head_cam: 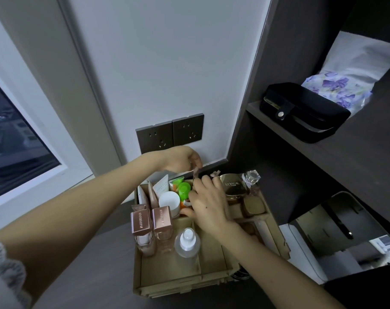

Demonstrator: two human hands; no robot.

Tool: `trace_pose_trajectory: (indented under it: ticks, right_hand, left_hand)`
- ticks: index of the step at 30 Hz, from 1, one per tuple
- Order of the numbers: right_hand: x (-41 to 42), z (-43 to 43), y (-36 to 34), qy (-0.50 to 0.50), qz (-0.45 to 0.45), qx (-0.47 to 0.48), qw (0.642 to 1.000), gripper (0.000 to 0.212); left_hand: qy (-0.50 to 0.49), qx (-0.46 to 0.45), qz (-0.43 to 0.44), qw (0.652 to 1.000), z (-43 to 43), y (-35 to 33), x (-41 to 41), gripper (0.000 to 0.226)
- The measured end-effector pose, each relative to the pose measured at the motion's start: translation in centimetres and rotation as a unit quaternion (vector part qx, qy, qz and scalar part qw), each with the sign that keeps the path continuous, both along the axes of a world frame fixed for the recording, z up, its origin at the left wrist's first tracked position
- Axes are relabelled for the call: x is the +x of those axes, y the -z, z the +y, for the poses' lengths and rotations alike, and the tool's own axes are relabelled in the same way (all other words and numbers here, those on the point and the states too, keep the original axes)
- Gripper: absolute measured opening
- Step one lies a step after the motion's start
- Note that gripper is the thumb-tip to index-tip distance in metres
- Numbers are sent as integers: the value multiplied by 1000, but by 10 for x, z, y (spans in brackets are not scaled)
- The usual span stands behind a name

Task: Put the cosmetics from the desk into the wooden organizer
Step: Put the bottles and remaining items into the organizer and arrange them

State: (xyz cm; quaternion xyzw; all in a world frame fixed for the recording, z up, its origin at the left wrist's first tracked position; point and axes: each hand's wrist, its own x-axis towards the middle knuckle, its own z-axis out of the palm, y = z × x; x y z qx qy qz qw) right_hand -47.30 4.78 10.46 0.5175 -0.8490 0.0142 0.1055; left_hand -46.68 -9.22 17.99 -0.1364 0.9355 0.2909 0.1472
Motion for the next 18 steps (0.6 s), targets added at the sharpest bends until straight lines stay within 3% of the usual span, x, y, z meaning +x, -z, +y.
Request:
trace_pose_trajectory:
  ticks: [6,11,18]
  right_hand:
    - [-3,-1,4,33,18,-58,998,17]
    - [-18,-2,-9,66,-30,-128,989,16]
    - [-42,-17,-39,98,-106,-86,986,13]
  left_hand:
    - [-5,5,2,1000,-1,1,0,40]
    - [-7,7,2,1000,-4,3,1,36]
    - [0,-25,6,1000,-2,8,-1,27]
